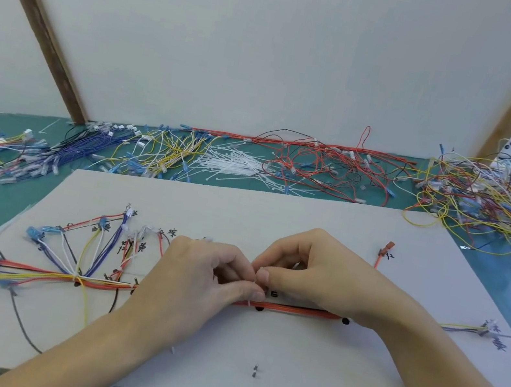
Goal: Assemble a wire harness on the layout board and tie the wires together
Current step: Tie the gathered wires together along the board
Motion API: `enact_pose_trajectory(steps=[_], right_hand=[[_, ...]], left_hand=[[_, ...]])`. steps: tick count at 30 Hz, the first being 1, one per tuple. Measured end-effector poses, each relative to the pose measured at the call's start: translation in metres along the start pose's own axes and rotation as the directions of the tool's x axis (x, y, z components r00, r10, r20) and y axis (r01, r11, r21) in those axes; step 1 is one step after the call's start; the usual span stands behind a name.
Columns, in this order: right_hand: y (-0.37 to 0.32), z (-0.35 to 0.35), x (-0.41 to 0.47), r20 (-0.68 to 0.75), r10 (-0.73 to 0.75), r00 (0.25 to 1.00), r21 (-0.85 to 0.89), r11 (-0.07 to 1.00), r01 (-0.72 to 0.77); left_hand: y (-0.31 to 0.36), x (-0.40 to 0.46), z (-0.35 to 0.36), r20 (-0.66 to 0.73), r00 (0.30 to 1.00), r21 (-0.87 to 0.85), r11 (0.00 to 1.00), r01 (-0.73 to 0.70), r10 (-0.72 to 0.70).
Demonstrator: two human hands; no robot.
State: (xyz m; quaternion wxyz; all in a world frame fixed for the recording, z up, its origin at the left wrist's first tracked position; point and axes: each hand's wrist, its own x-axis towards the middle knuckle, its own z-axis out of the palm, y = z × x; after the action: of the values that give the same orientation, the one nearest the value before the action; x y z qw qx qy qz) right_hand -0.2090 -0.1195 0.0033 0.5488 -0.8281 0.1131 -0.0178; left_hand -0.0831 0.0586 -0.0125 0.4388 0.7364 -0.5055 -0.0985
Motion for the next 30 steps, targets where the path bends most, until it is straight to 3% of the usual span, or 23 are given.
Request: enact_pose_trajectory(steps=[8, 18, 30], right_hand=[[-0.0002, -0.0002, 0.0011, -0.006, 0.013, 1.000, 0.023, 1.000, -0.013], [-0.0002, 0.0010, 0.0006, -0.014, 0.030, 0.999, -0.102, 0.994, -0.031], [0.0014, -0.0016, 0.0008, 0.006, 0.025, 1.000, -0.051, 0.998, -0.025]], left_hand=[[-0.0032, 0.0023, -0.0018, 0.032, 0.999, -0.001, 1.000, -0.016, 0.016], [0.0016, 0.0011, -0.0027, 0.024, 1.000, 0.003, 1.000, 0.008, -0.009], [0.0029, 0.0014, -0.0059, 0.079, 0.995, -0.039, 0.997, 0.068, -0.065]])
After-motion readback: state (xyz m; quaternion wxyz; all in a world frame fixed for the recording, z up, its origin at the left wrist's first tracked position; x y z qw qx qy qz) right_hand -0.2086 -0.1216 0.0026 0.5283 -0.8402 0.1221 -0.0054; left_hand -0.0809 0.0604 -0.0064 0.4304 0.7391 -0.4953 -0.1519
